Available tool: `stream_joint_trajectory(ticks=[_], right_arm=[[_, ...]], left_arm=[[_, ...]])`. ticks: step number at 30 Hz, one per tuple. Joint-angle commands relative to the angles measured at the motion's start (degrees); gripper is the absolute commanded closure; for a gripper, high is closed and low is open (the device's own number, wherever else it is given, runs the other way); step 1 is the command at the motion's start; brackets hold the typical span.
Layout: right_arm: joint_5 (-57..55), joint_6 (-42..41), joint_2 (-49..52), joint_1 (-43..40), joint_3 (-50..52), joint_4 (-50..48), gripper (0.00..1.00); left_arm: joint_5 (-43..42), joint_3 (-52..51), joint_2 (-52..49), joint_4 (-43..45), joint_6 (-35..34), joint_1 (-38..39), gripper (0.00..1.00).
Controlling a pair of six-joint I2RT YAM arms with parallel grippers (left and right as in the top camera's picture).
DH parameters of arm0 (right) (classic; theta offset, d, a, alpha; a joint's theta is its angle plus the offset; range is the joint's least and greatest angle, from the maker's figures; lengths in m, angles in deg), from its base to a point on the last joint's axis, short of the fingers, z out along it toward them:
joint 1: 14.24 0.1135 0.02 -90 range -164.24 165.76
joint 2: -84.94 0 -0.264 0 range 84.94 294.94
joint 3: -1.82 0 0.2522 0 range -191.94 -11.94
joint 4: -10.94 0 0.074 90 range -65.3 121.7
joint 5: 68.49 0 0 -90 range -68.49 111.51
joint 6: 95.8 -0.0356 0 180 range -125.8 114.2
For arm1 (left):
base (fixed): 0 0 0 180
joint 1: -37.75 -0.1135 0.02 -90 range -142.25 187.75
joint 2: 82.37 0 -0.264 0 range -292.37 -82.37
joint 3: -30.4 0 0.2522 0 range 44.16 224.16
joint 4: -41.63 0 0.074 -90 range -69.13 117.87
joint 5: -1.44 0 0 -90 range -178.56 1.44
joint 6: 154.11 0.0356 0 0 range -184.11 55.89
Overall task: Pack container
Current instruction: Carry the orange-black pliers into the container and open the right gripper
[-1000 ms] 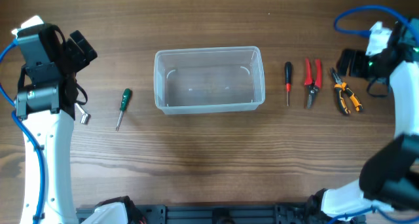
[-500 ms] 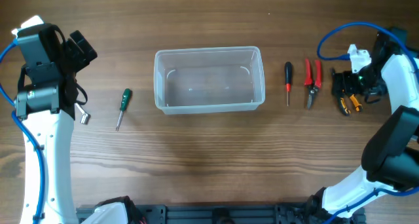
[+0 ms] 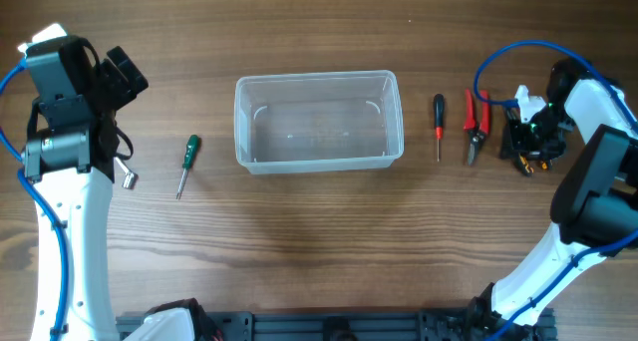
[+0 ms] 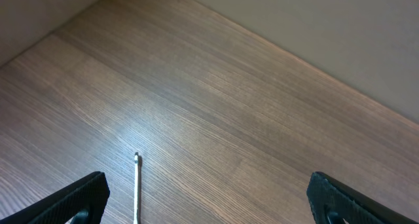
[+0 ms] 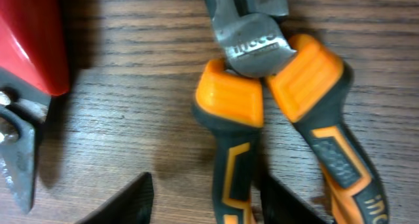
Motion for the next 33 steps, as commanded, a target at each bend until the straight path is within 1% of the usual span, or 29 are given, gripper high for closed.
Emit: stream_joint_trajectory(ticks=[1,2,4,6,8,9,11,12,13,15,16,19,21,22,25,28,31,33], right_arm=[[-1.0,-2.9,3.3,0.1,0.4,-0.3,0.69],[-1.0,-3.5,3.3,0.1,0.4,-0.5,0.79],[-1.0,-4.7,3.3,0.1,0.4,-1.2,0.94],[-1.0,-6.2,3.3,0.1,-0.2,-1.3,0.96],[-0.7,-9.6,2.6,0.1,-1.8,-0.8,0.96],[1.0,-10.2,2.0,0.1,-3.0,0.0,0.96],[8.1,-11.8,-0.5,0.5,-8.7,4.8,0.96],[12.5,-13.1,-3.7,2.0,-14.0,8.1,0.96],[14.5,-13.0,-10.2,7.3,-21.1,10.2,0.96],[14.5,-12.8,-14.2,12.9,-24.5,9.6,0.96],[14.5,-12.0,-15.7,15.8,-25.4,8.9,0.96],[14.5,-1.5,-19.6,31.9,-26.3,4.6,0.96],[12.9,8.2,-17.7,46.6,-26.2,-0.3,0.96],[11.7,10.4,-16.7,49.2,-26.2,-1.4,0.96],[10.6,17.4,-12.5,54.3,-26.2,-1.8,0.96],[10.1,19.5,-7.0,55.6,-25.9,1.2,0.96],[1.3,19.9,-1.0,55.0,-25.9,5.6,0.96],[-3.3,20.0,1.4,54.2,-25.8,6.6,0.96]], left_arm=[[0.5,1.4,-0.2,0.2,0.9,-0.3,0.0],[0.5,1.4,-0.2,0.2,1.0,-0.3,0.0],[0.5,1.4,-0.2,0.2,0.9,-0.3,0.0],[0.5,1.4,-0.2,0.2,0.9,-0.3,0.0],[0.5,1.4,-0.2,0.2,0.9,-0.3,0.0],[0.5,1.4,-0.2,0.2,0.9,-0.3,0.0],[0.5,1.4,-0.2,0.2,0.9,-0.3,0.0],[0.5,1.4,-0.2,0.2,0.9,-0.3,0.0],[0.5,1.4,-0.2,0.2,0.9,-0.3,0.0],[0.5,1.4,-0.2,0.2,1.0,-0.3,0.0],[0.5,1.4,-0.2,0.2,0.9,-0.3,0.0],[0.5,1.4,-0.2,0.2,0.9,-0.3,0.0],[0.5,1.4,-0.2,0.2,0.9,-0.3,0.0],[0.5,1.4,-0.2,0.2,0.9,-0.3,0.0],[0.5,1.4,-0.2,0.2,0.9,-0.3,0.0],[0.5,1.4,-0.2,0.2,0.9,-0.3,0.0],[0.5,1.4,-0.2,0.2,0.9,-0.3,0.0],[0.5,1.4,-0.2,0.2,0.9,-0.3,0.0]])
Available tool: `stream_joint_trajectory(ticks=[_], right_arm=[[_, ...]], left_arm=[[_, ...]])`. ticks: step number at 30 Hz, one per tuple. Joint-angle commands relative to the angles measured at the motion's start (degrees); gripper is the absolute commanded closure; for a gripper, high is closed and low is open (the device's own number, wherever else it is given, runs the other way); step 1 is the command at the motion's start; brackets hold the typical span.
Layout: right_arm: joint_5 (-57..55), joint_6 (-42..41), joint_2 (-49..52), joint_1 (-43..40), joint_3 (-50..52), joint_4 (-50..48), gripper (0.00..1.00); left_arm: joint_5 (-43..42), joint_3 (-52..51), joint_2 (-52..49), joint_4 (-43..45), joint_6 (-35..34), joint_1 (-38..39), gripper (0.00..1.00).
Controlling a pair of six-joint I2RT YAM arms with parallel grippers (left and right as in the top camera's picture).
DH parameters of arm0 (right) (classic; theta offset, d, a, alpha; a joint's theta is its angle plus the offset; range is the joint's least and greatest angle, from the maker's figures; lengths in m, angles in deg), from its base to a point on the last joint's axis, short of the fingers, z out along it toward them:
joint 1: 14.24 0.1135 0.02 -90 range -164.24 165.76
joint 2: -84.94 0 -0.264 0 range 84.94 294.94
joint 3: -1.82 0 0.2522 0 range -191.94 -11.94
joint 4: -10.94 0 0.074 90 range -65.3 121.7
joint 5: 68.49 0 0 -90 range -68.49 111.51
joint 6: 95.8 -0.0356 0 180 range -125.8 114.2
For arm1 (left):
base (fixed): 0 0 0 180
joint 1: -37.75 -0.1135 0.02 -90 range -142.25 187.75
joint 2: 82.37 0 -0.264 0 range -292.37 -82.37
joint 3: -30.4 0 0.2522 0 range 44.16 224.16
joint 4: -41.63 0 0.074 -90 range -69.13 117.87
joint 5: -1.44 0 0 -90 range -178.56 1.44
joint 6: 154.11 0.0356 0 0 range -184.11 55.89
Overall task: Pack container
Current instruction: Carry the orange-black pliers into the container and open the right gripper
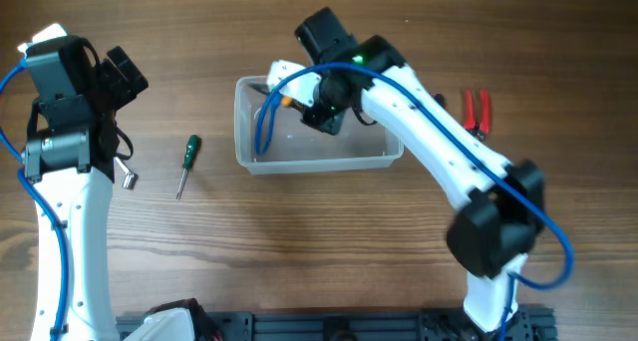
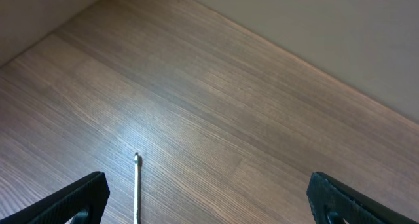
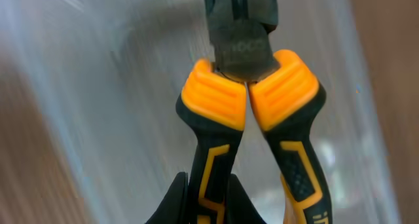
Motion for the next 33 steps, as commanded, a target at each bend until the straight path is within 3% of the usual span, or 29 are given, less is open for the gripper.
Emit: stream_joint_trajectory(ticks=[1,10,13,21,27,33], right_arm=[[-10.0,2.3,3.8,-2.2,0.0,1.2,0.96],[-7.4,3.0,6.0,-10.2,0.0,1.0,0.96],[-1.3,4.2,6.0,-11.2,0.0,0.5,0.96],[-1.6,4.3,6.1,-11.0,2.4,-1.6,0.96],[-5.7,12.9,6.1,-11.0,9.2,-2.1,0.96],[-5.9,15.9,6.1,-11.1,9.6,-5.1,0.96]], left_arm=[[0.5,1.3,-0.2,0.2,0.9,-0.3,0.0],[0.5,1.3,-0.2,0.2,0.9,-0.3,0.0],[0.5,1.3,-0.2,0.2,0.9,-0.3,0.0],[0.5,1.3,-0.2,0.2,0.9,-0.3,0.0],[0.5,1.3,-0.2,0.2,0.9,-0.3,0.0],[0.5,1.3,-0.2,0.2,0.9,-0.3,0.0]])
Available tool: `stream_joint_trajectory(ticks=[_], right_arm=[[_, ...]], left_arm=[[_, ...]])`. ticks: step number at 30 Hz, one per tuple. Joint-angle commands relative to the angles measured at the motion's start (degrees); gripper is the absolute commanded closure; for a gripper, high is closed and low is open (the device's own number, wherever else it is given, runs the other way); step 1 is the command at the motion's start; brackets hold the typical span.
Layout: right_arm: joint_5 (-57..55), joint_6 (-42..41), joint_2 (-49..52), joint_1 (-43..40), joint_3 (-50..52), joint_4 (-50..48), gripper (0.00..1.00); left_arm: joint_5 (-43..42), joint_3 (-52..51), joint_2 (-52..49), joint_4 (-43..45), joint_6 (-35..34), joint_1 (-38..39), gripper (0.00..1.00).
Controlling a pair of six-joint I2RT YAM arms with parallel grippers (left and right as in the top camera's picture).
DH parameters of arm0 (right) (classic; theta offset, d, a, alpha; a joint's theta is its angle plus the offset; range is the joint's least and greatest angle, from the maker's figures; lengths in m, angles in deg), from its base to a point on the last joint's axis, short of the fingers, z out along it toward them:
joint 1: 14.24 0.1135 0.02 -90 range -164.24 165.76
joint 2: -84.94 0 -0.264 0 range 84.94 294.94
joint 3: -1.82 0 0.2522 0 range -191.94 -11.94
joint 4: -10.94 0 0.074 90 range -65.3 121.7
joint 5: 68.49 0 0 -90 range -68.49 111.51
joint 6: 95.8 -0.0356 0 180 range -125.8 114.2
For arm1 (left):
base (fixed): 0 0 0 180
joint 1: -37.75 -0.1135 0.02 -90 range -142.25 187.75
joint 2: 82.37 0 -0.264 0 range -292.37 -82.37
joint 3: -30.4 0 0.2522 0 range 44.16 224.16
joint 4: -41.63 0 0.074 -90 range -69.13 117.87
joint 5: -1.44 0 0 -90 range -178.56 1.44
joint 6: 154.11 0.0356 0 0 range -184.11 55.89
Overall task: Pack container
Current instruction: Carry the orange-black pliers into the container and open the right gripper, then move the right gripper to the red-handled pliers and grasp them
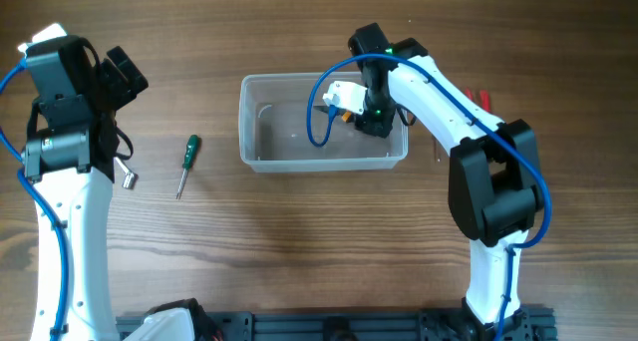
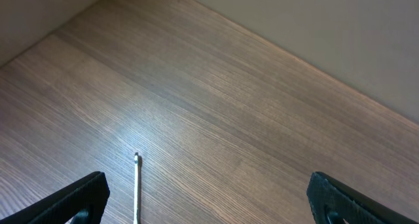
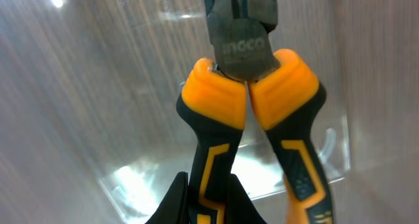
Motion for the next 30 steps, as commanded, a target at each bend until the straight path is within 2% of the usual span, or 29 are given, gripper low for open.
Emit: stream_joint_trajectory(ticks=[1,6,7,9,10,11,12,15,18,22,26,30], right_arm=[[-1.1,3.5,0.5,0.1,-0.1,-2.5,0.96],[-1.2,3.8,0.5,0.1,-0.1,-3.3,0.96],[-2.5,3.0,0.4,0.2,-0.1,-3.4,0.93],[-7.0,-0.6,0.0,0.7,-0.7,-3.3,0.8],[-9.7,-3.5,-0.4,1.1,-1.5,-3.3,0.58],[-10.8,-5.2,-0.9,1.3,-2.2,-3.2,0.43],[-11.2,-6.7,-1.6,1.3,-2.9,-3.2,0.33],[-11.0,-13.6,-5.5,1.3,-6.3,-3.1,0.27],[-11.1,-20.1,-10.6,1.3,-8.5,-2.6,0.31],[-11.2,-27.9,-19.6,-1.0,-8.5,-2.0,0.3],[-10.9,-40.2,-25.3,-8.3,-8.5,-1.3,0.25],[-5.0,-51.3,-24.8,-20.2,-6.1,1.4,0.25]], left_arm=[[0.5,1.3,-0.2,0.2,0.9,-0.3,0.0],[0.5,1.3,-0.2,0.2,0.9,-0.3,0.0],[0.5,1.3,-0.2,0.2,0.9,-0.3,0.0],[0.5,1.3,-0.2,0.2,0.9,-0.3,0.0],[0.5,1.3,-0.2,0.2,0.9,-0.3,0.0],[0.5,1.3,-0.2,0.2,0.9,-0.3,0.0],[0.5,1.3,-0.2,0.2,0.9,-0.3,0.0],[0.5,1.3,-0.2,0.2,0.9,-0.3,0.0],[0.5,1.3,-0.2,0.2,0.9,-0.3,0.0],[0.5,1.3,-0.2,0.2,0.9,-0.3,0.0],[0.5,1.3,-0.2,0.2,0.9,-0.3,0.0],[0.5,1.3,-0.2,0.2,0.9,-0.3,0.0]])
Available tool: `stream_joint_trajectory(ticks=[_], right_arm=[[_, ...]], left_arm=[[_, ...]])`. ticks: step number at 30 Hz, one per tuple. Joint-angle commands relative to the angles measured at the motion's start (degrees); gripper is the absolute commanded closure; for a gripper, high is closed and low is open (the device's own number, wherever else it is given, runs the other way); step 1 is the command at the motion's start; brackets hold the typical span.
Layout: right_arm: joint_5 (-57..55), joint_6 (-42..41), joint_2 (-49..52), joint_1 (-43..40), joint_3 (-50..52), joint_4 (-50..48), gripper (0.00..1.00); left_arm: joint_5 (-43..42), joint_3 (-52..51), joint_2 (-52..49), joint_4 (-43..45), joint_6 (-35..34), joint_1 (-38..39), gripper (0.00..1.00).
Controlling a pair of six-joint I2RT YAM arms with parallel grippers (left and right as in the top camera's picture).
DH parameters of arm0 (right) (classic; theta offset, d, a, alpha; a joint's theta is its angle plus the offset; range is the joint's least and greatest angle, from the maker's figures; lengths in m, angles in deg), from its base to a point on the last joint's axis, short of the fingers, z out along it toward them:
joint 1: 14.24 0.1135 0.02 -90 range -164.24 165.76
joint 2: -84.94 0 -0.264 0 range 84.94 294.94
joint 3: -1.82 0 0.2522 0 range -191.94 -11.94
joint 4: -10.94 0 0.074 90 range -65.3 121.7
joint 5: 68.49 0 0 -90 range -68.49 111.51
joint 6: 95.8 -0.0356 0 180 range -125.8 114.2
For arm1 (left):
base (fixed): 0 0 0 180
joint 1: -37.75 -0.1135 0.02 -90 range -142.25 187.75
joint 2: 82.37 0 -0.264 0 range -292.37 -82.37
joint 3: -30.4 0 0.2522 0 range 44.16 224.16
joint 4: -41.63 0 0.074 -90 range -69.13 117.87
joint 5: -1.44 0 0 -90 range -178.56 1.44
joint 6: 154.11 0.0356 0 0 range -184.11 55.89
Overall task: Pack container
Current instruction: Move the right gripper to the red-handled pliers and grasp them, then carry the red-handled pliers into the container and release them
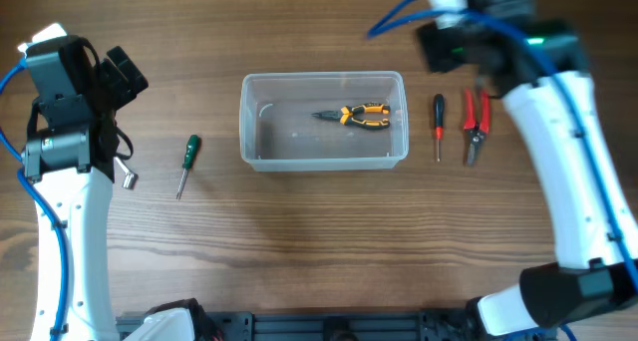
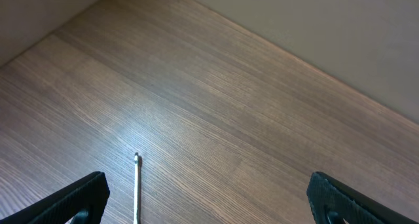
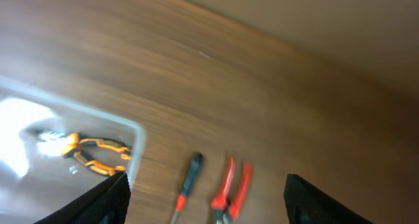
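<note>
A clear plastic container (image 1: 321,166) stands mid-table, and orange-and-black pliers (image 1: 354,115) lie flat inside its right half. My right gripper (image 3: 209,201) is open and empty, raised high over the table behind the container's right end. Below it I see the pliers (image 3: 95,152), a black-and-red screwdriver (image 3: 186,181) and red cutters (image 3: 230,185). A green screwdriver (image 1: 186,162) lies left of the container. My left gripper (image 2: 209,198) is open and empty above that screwdriver's shaft tip (image 2: 136,185).
The black-and-red screwdriver (image 1: 438,125) and the red cutters (image 1: 476,122) lie side by side just right of the container. My left arm (image 1: 70,132) stands along the table's left edge. Bare wood lies in front of the container.
My right gripper was shut on the pliers low in the container's right end. Now the pliers lie in the container, and the gripper is open and raised behind it. The left arm has not moved.
My right gripper first stood around the pliers' handles on the table at the far right. Then it held them over the container's left part, then low at its right end. The pliers now rest inside, released. The left arm stayed still throughout.
</note>
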Motion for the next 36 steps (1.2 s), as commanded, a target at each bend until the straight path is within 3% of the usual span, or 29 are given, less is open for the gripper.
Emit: stream_joint_trajectory(ticks=[1,7,13,15,26,31,36], right_arm=[[5.6,-14.0,2.7,-9.5,3.8,1.1,0.25],[6.5,-20.9,10.2,-19.7,14.3,-1.9,0.38],[6.3,-20.7,18.2,-20.2,15.8,-6.6,0.41],[6.4,-20.7,20.7,-20.2,15.8,-7.1,0.48],[6.6,-20.7,28.2,-20.2,15.9,-10.0,0.49],[6.6,-20.7,28.2,-20.2,16.0,-10.7,0.74],[6.5,-19.1,28.2,-20.2,16.9,-12.0,0.68]], left_arm=[[0.5,1.3,-0.2,0.2,0.9,-0.3,0.0],[0.5,1.3,-0.2,0.2,0.9,-0.3,0.0],[0.5,1.3,-0.2,0.2,0.9,-0.3,0.0],[0.5,1.3,-0.2,0.2,0.9,-0.3,0.0],[0.5,1.3,-0.2,0.2,0.9,-0.3,0.0],[0.5,1.3,-0.2,0.2,0.9,-0.3,0.0],[0.5,1.3,-0.2,0.2,0.9,-0.3,0.0]])
